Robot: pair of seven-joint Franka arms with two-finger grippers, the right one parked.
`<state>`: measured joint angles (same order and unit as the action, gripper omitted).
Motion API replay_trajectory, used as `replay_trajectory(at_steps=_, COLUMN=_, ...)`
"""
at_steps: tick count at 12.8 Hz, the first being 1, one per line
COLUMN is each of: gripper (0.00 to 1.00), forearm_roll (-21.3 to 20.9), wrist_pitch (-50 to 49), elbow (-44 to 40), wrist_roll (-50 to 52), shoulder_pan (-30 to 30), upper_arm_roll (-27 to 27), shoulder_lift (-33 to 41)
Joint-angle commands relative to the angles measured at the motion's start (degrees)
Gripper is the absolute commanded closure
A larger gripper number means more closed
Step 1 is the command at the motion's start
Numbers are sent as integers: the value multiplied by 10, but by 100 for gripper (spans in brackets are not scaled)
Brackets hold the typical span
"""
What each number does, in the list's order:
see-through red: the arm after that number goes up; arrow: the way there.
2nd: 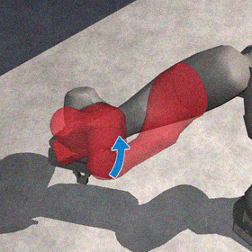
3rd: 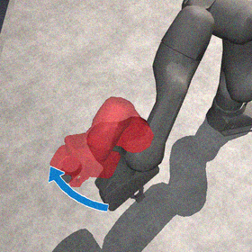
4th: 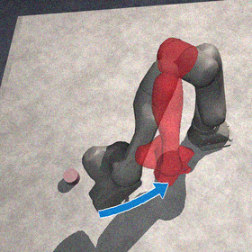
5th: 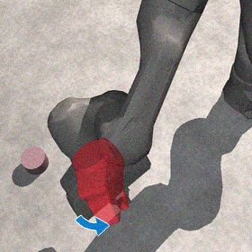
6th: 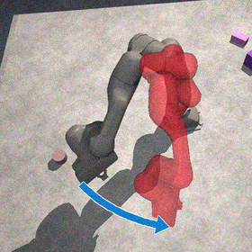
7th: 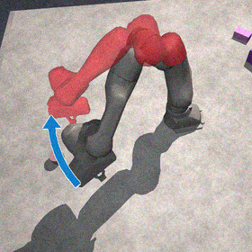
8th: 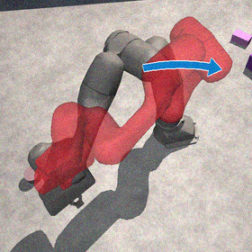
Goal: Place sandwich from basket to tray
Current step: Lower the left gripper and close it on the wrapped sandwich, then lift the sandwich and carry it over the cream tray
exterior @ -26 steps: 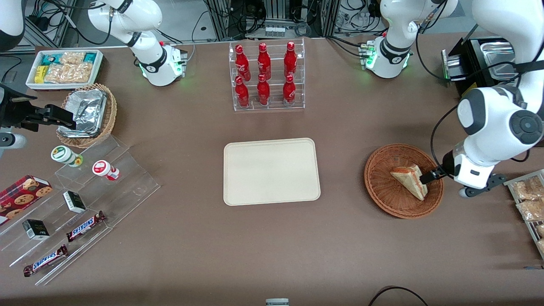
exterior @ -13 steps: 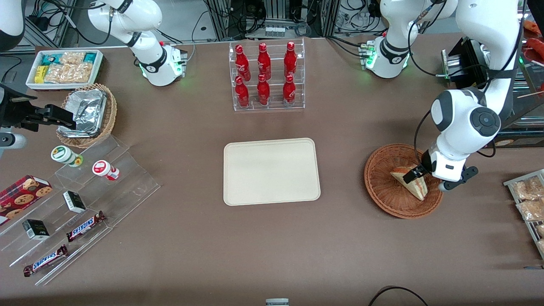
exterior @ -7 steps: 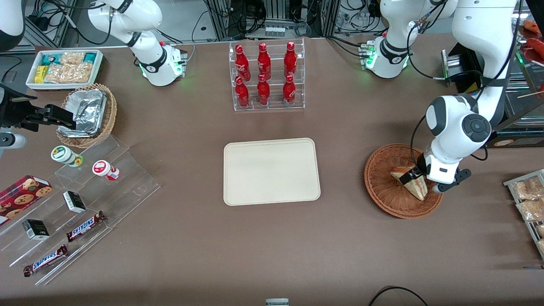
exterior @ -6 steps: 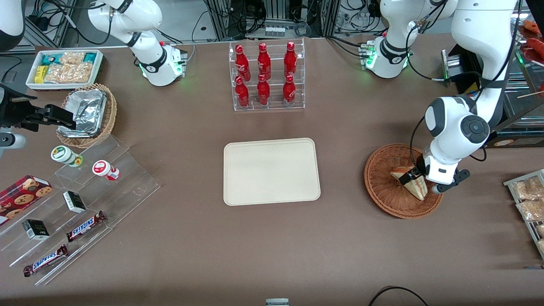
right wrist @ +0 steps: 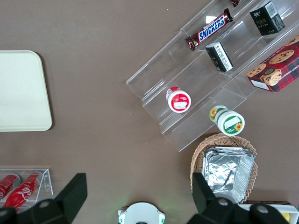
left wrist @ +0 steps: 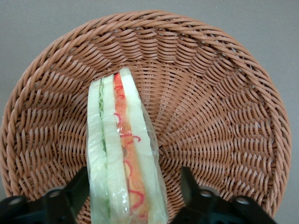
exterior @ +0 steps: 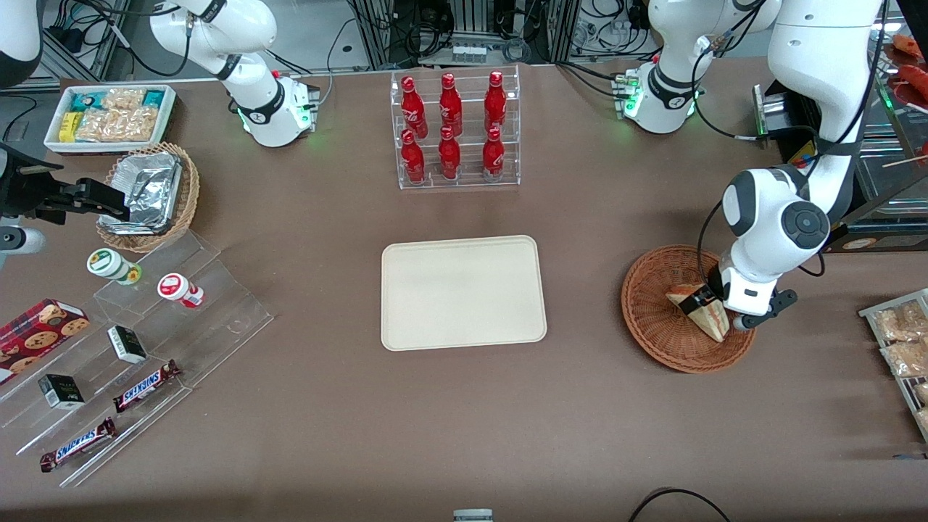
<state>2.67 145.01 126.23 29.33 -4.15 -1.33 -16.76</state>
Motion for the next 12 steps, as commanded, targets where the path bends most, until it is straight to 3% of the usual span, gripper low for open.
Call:
replay_trajectory(at_steps=1, gripper=100, forearm_roll=4, wrist_pitch=11, elbow=9, wrist_roll=5, shoulder_pan=-1, upper_arm_roll=-1, shoulder_lift=8)
replay_trajectory(at_steps=5, gripper=100, forearm_roll=3, wrist_pitch=-20, elbow=2, wrist_roll=-1, shoulder_pan=-2, upper_arm_roll=-2, shoulder_lift=36)
replay_trajectory(at_steps=9, gripper=100, forearm_roll=3, wrist_pitch=-186, elbow=-92, wrist_roll=-5, shoulder_pan=-10, upper_arm_roll=2, shoulder_lift=67)
replay_trajectory(at_steps=12, gripper=100, forearm_roll=-8, wrist_pitch=-285, elbow=-161, wrist_roll=-2, shoulder_pan=-51, upper_arm_roll=2, shoulder_lift=64)
